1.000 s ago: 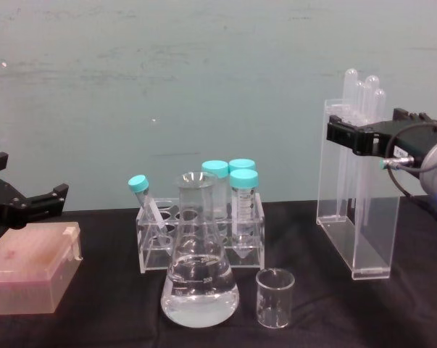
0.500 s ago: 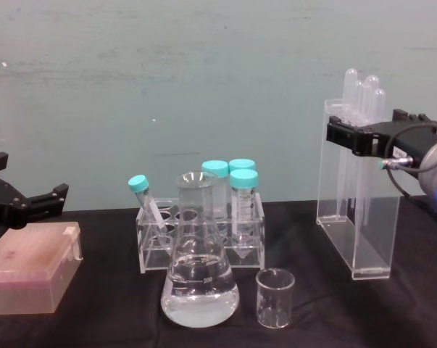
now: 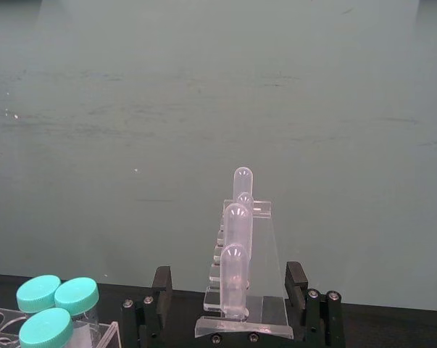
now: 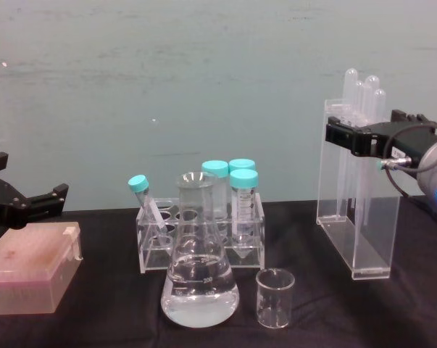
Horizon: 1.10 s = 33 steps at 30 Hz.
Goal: Place the experimental apparatus aside using one hand.
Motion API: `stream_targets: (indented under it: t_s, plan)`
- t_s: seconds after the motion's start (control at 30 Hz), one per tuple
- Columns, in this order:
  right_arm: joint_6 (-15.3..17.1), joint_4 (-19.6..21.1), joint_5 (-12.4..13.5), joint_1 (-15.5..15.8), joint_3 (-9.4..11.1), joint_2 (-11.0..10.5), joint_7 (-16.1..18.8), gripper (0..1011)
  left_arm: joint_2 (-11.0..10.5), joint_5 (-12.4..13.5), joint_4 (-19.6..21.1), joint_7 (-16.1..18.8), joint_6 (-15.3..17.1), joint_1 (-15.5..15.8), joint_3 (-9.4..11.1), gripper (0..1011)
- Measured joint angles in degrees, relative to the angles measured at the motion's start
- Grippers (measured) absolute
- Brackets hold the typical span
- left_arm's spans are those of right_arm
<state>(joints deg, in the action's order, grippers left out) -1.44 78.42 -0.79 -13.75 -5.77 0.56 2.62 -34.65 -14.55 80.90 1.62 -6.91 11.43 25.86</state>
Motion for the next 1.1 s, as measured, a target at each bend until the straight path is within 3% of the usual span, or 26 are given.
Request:
stream_targets:
  t_s: [1.1]
  plan:
    - [-0.3,-0.9,-0.7,-0.7,-0.2,-0.4,0.0,1000,0.0,0.0,0.0,0.0,0.0,0.0,0.0,1000]
